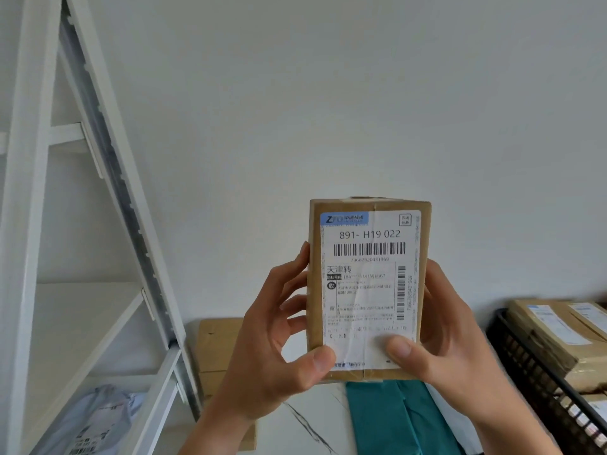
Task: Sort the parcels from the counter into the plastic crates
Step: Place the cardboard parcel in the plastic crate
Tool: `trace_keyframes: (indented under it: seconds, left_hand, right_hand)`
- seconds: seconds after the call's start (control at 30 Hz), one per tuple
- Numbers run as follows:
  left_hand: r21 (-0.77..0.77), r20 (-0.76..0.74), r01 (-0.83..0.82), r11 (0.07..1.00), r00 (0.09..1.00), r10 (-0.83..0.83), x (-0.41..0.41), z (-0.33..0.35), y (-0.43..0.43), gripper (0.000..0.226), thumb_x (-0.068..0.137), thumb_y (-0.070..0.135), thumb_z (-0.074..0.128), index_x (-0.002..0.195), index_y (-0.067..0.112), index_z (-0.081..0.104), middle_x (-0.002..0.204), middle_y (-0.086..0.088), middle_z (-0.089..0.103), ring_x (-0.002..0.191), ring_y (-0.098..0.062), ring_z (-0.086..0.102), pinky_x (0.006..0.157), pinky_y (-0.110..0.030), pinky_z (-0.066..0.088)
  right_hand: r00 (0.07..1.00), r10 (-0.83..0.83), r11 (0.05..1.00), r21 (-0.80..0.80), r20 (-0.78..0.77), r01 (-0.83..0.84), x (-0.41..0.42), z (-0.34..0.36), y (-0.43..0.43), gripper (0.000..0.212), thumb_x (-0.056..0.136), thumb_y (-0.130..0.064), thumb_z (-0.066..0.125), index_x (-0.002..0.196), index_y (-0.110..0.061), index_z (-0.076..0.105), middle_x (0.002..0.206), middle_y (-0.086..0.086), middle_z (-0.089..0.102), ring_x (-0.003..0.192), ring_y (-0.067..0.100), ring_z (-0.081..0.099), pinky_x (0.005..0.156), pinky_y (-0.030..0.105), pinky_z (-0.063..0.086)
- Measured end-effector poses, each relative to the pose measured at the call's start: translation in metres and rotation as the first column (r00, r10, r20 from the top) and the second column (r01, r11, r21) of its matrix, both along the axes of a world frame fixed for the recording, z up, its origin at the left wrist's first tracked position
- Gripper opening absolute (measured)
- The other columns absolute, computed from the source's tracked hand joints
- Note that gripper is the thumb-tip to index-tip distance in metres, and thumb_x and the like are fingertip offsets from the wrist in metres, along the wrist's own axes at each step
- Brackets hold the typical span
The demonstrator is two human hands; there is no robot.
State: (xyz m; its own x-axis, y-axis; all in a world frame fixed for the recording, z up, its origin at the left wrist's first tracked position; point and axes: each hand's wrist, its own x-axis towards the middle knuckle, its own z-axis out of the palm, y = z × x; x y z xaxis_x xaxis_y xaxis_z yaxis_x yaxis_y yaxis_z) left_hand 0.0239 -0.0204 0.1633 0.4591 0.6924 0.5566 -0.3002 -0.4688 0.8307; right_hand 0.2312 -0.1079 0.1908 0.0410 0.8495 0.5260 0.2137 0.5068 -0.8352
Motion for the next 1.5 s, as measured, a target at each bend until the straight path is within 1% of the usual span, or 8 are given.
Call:
trace_keyframes:
  seconds: [0.43,0.57,0.73,0.83,0.97,1.13,1.27,1.5]
  left_hand:
    - [-0.246,-0.191,-0.119,0.962,0.979,0.072,0.014,-0.057,0.047,0.070,0.073,0.049,0.075,0.139,0.055,0.052,0.129,0.004,0.071,0.116,-0.021,0.072,0.090,-0.042,0.063]
    - [-0.334,-0.140,-0.109,0.936,0.988,0.066,0.026,-0.069,0.047,0.076,0.073,0.055,0.073,0.144,0.051,0.048,0.127,0.006,0.072,0.115,-0.015,0.072,0.087,-0.034,0.063]
    - [-0.462,-0.031,-0.069,0.884,0.998,0.062,0.051,-0.084,0.022,0.086,0.079,0.048,0.077,0.151,0.054,0.030,0.130,0.010,0.068,0.117,-0.006,0.070,0.087,-0.025,0.060]
    - [-0.519,-0.048,0.005,0.855,0.998,-0.035,0.074,-0.096,-0.005,0.093,0.081,0.045,0.084,0.152,0.051,0.023,0.122,0.014,0.072,0.113,0.001,0.070,0.084,-0.018,0.058]
    - [-0.587,-0.089,0.047,0.808,0.989,-0.121,0.096,-0.113,-0.015,0.108,0.067,0.077,0.079,0.154,0.058,0.018,0.133,0.018,0.069,0.125,0.002,0.063,0.101,-0.025,0.054]
    - [-0.610,-0.098,0.090,0.788,0.977,-0.188,0.119,-0.109,0.001,0.088,0.067,0.085,0.063,0.146,0.054,0.041,0.122,0.022,0.074,0.124,-0.001,0.064,0.110,-0.032,0.047]
    - [-0.541,-0.269,0.252,0.802,0.852,-0.449,0.167,-0.097,-0.017,0.079,0.074,0.074,0.065,0.141,0.034,0.058,0.123,0.004,0.076,0.120,-0.014,0.070,0.107,-0.045,0.054]
    - [-0.613,-0.379,0.330,0.718,0.674,-0.634,0.284,-0.101,-0.100,0.078,0.069,0.065,0.077,0.135,0.026,0.061,0.117,-0.003,0.079,0.111,-0.022,0.075,0.103,-0.043,0.057]
  right_hand:
    - [0.984,-0.100,0.947,-0.319,-0.150,0.047,-0.002,-0.063,0.054,0.078,0.080,-0.050,0.078,0.150,-0.037,0.048,0.134,0.006,0.071,0.123,0.030,0.068,0.107,0.059,0.051]
    - [0.916,-0.224,0.927,-0.364,-0.332,0.094,-0.015,-0.085,0.061,0.098,0.068,-0.067,0.084,0.153,-0.038,0.042,0.130,0.001,0.074,0.121,0.026,0.070,0.111,0.053,0.049]
    - [0.788,-0.329,0.902,-0.421,-0.520,0.098,-0.037,-0.113,0.044,0.100,0.070,-0.057,0.089,0.153,-0.033,0.039,0.129,0.002,0.074,0.120,0.029,0.071,0.111,0.052,0.049]
    - [0.705,-0.444,0.876,-0.434,-0.553,0.211,-0.036,-0.121,0.024,0.070,0.079,-0.040,0.086,0.139,-0.027,0.053,0.123,0.001,0.077,0.114,0.027,0.073,0.104,0.048,0.052]
    - [0.637,-0.561,0.816,-0.482,-0.528,0.319,-0.001,-0.127,-0.011,0.061,0.080,-0.032,0.073,0.137,-0.025,0.054,0.121,0.002,0.077,0.113,0.026,0.074,0.104,0.049,0.053]
    - [0.668,-0.611,0.764,-0.537,-0.425,0.357,0.057,-0.129,-0.071,0.056,0.089,-0.036,0.079,0.139,-0.027,0.055,0.121,0.001,0.077,0.111,0.023,0.074,0.098,0.043,0.056]
    - [0.685,-0.633,0.733,-0.565,-0.361,0.379,0.114,-0.134,-0.128,0.067,0.084,-0.043,0.073,0.145,-0.028,0.053,0.123,0.009,0.076,0.114,0.029,0.073,0.097,0.042,0.057]
    - [0.548,-0.751,0.640,-0.607,-0.368,0.471,0.213,-0.145,-0.227,0.058,0.089,-0.053,0.075,0.140,-0.030,0.060,0.111,0.008,0.078,0.100,0.023,0.076,0.082,0.033,0.061]
